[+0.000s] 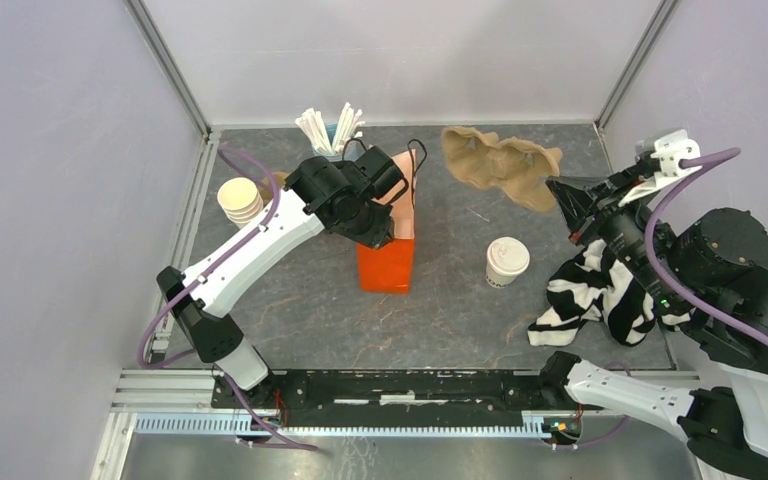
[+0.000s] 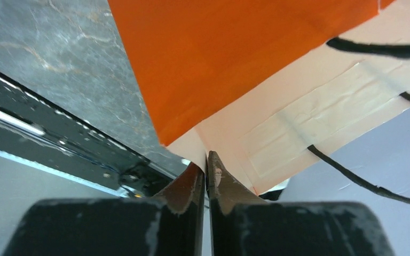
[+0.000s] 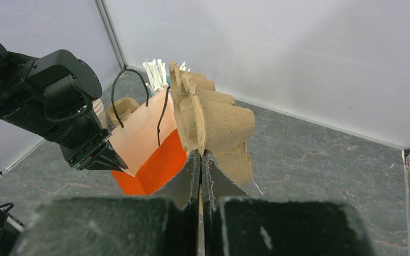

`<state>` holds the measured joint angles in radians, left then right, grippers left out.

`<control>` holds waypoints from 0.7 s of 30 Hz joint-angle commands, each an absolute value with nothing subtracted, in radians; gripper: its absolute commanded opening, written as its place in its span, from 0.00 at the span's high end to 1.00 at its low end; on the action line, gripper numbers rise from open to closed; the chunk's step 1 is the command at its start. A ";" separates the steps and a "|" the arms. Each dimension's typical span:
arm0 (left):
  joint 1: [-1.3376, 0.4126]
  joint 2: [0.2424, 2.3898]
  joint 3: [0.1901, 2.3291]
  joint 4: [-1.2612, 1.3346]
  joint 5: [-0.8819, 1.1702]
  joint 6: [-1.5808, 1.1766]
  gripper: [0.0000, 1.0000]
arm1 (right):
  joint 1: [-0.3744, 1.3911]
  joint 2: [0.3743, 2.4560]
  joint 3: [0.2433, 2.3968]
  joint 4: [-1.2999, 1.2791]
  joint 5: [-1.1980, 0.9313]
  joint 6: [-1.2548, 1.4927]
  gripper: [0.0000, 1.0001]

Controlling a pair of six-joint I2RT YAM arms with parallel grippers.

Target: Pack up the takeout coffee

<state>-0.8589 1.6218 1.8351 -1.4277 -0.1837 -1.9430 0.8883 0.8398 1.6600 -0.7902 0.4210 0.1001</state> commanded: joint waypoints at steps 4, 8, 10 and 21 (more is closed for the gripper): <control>-0.851 1.607 1.893 -1.465 -0.284 -1.644 0.98 | 0.890 0.868 1.749 -0.832 0.402 0.103 1.00; -0.852 1.622 1.939 -1.459 -0.353 -1.439 0.98 | 0.890 0.869 1.748 -0.838 0.380 0.125 1.00; -0.853 1.615 1.943 -1.405 -0.392 -1.289 0.98 | 0.889 0.873 1.752 -0.838 0.365 0.138 1.00; -0.854 1.385 1.601 -1.023 -0.367 -0.801 0.98 | 0.890 0.859 1.736 -0.894 0.224 0.225 1.00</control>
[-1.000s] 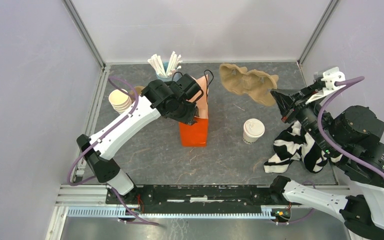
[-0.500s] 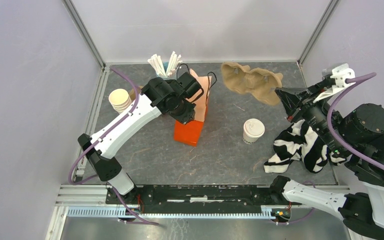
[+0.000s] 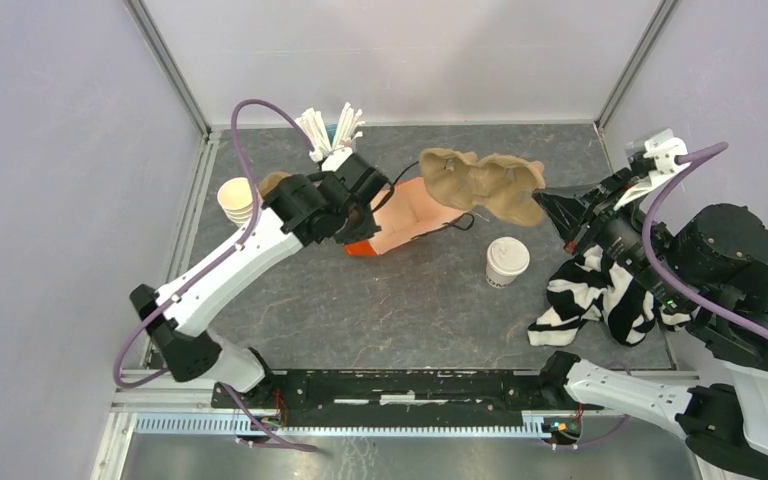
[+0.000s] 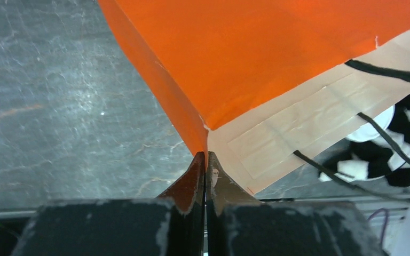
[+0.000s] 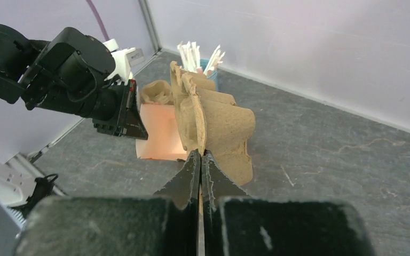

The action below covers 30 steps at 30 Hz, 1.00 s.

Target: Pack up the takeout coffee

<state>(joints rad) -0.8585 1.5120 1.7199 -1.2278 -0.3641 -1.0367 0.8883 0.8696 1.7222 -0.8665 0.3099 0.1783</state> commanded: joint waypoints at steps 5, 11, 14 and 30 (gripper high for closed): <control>-0.854 1.299 1.486 -0.951 -0.345 -0.769 0.98 | 0.890 0.860 1.720 -0.943 0.112 0.272 1.00; -0.854 1.225 1.352 -0.835 -0.253 -0.762 0.98 | 0.891 0.898 1.663 -0.936 -0.029 0.272 1.00; -0.854 1.219 1.323 -0.825 -0.233 -0.778 0.98 | 0.890 0.913 1.665 -0.954 -0.024 0.259 1.00; -0.854 1.190 1.269 -0.894 -0.234 -0.871 0.98 | 0.890 1.064 1.777 -0.980 0.027 0.187 1.00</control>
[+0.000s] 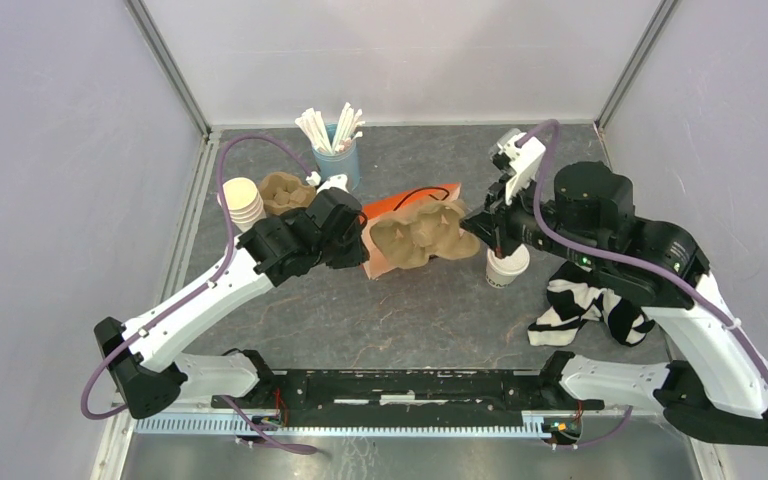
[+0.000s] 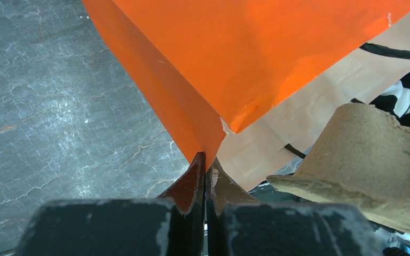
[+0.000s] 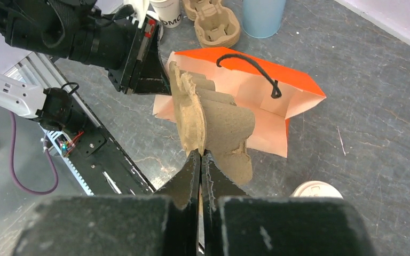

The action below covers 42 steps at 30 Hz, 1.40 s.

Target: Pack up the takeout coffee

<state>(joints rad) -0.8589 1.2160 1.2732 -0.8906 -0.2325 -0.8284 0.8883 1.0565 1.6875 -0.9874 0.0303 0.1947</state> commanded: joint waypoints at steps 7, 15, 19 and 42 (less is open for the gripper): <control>-0.854 1.203 1.272 -0.869 -0.219 -0.867 0.98 | 0.890 1.042 1.682 -0.947 0.078 0.127 1.00; -0.854 1.200 1.269 -0.867 -0.204 -0.861 0.98 | 0.890 0.971 1.514 -0.780 0.076 -0.055 1.00; -0.854 1.201 1.269 -0.867 -0.197 -0.866 0.98 | 0.890 0.998 1.553 -0.754 0.030 -0.037 1.00; -0.854 1.234 1.271 -0.877 -0.176 -0.882 0.98 | 0.890 1.016 1.638 -0.774 -0.121 -0.304 1.00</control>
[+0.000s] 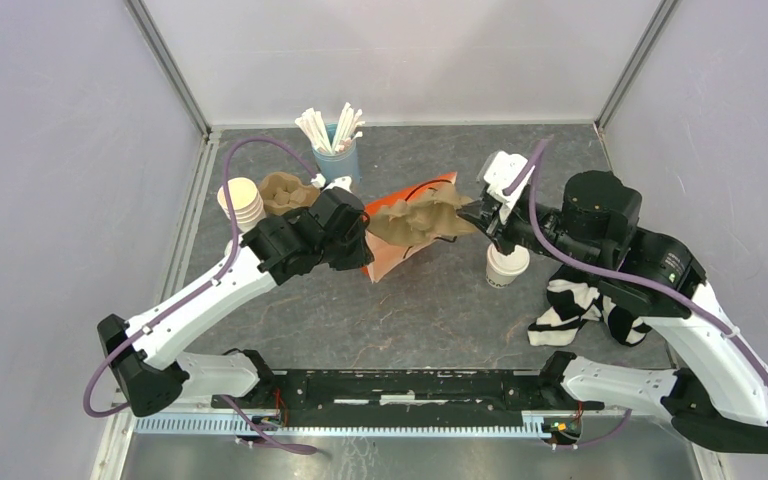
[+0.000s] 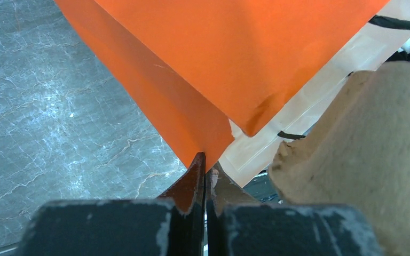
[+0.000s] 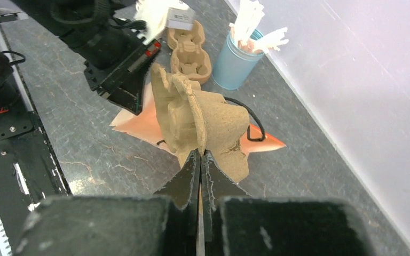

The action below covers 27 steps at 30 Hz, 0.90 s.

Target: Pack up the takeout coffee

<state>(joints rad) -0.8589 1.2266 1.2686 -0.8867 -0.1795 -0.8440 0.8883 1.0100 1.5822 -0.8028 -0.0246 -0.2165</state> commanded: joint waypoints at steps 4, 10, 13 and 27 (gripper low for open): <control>-0.854 1.244 1.277 -0.877 -0.182 -0.882 0.98 | 0.890 1.003 1.654 -0.797 -0.160 -0.360 1.00; -0.854 1.253 1.292 -0.884 -0.187 -0.877 0.98 | 0.890 0.936 1.568 -0.790 -0.117 -0.470 1.00; -0.854 1.251 1.295 -0.889 -0.198 -0.879 0.98 | 0.889 0.918 1.511 -0.802 -0.149 -0.539 1.00; -0.853 1.245 1.316 -0.890 -0.174 -0.987 0.98 | 0.889 1.014 1.421 -0.682 -0.007 -0.310 1.00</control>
<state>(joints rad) -0.8585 1.2503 1.2709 -0.8879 -0.1802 -0.8875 0.8883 0.9855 1.4128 -0.7807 -0.1108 -0.4793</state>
